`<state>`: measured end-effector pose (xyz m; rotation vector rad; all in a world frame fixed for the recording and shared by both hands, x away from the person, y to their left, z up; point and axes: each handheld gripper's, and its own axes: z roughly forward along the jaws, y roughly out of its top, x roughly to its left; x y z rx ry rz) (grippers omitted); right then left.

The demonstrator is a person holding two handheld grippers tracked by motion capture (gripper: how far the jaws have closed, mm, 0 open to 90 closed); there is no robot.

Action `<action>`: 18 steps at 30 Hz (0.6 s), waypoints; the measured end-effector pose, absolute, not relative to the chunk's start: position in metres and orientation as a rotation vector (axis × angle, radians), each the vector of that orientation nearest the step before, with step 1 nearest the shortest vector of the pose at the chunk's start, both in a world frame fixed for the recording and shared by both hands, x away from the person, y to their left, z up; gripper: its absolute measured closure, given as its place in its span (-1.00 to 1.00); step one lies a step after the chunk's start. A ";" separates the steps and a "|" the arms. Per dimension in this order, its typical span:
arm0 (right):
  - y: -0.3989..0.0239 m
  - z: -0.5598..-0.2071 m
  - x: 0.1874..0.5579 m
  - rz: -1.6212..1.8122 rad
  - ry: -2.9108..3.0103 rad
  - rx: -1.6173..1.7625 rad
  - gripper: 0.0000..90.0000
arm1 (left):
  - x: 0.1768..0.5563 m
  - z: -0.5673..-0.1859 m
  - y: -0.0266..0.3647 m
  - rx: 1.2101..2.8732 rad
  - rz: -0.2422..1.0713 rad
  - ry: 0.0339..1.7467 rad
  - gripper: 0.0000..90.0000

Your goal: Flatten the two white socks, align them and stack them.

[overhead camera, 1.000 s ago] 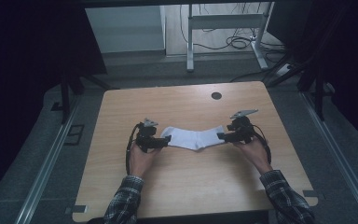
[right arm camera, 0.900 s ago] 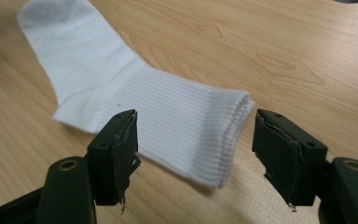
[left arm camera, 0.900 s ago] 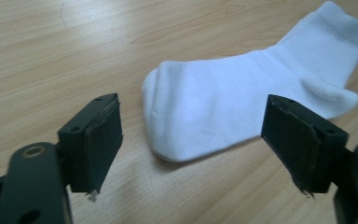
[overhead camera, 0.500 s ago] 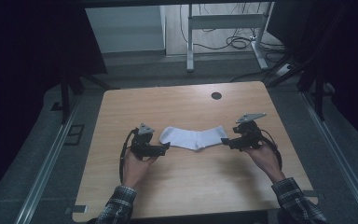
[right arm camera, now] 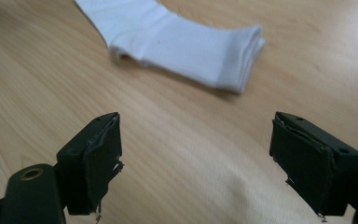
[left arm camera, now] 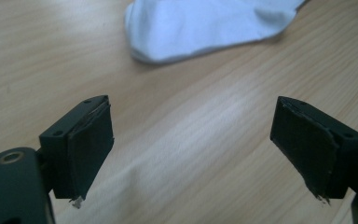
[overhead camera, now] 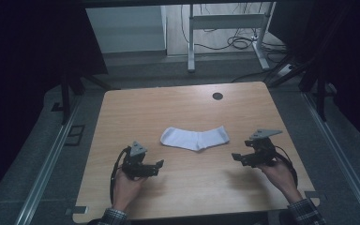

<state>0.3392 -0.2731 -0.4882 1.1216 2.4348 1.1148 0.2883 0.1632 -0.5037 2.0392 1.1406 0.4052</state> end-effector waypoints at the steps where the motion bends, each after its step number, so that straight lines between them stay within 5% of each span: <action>1: -0.276 -0.491 0.337 1.111 2.434 1.125 -0.66 | 0.285 -0.506 0.165 2.038 0.402 1.150 -0.70; 18: -0.278 -0.536 0.327 0.935 2.513 1.043 -0.87 | 0.272 -0.541 0.165 2.178 0.384 1.146 -0.75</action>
